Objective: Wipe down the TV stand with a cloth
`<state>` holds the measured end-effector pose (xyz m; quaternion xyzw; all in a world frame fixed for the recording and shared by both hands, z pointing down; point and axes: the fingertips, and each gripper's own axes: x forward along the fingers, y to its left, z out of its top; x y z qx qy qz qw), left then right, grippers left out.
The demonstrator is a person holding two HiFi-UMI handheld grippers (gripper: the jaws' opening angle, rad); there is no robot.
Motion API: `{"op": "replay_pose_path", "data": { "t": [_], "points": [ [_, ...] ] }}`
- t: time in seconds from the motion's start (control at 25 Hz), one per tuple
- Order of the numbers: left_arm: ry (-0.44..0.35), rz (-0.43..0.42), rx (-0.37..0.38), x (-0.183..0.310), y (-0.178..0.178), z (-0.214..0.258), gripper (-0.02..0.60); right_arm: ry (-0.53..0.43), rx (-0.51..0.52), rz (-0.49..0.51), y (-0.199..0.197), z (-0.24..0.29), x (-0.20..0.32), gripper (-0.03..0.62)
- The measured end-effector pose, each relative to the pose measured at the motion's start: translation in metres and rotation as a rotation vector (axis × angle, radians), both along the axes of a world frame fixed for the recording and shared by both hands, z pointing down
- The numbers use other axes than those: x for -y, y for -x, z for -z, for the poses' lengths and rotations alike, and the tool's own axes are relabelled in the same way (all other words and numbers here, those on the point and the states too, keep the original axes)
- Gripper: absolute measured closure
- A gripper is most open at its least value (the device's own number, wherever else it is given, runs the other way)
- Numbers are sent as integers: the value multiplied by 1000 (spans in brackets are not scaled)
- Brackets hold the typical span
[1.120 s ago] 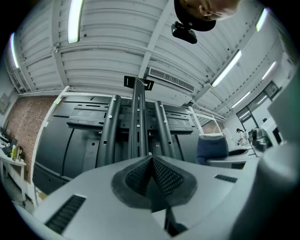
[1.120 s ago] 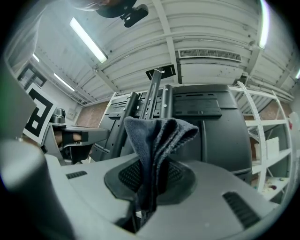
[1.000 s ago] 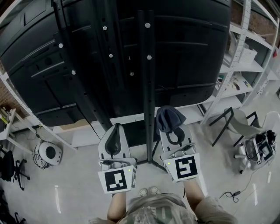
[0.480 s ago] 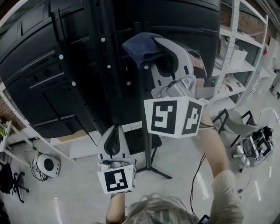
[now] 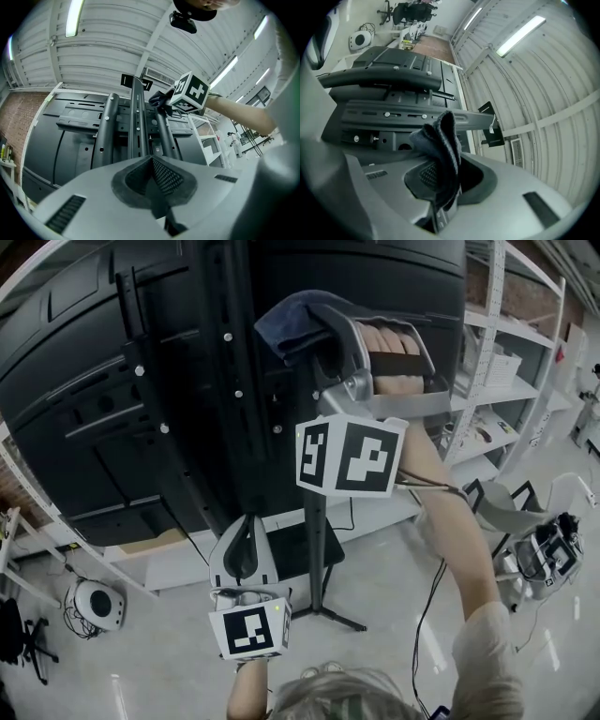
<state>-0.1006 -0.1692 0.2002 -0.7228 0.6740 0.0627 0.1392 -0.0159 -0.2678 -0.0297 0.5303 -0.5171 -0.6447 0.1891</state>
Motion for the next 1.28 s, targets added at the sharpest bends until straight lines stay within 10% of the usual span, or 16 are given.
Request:
{"op": "replay_pose_path", "data": {
  "t": [1.28],
  "points": [
    [54, -21, -32, -5, 12, -24, 566, 203, -20, -32, -4, -88, 12, 537]
  ]
}}
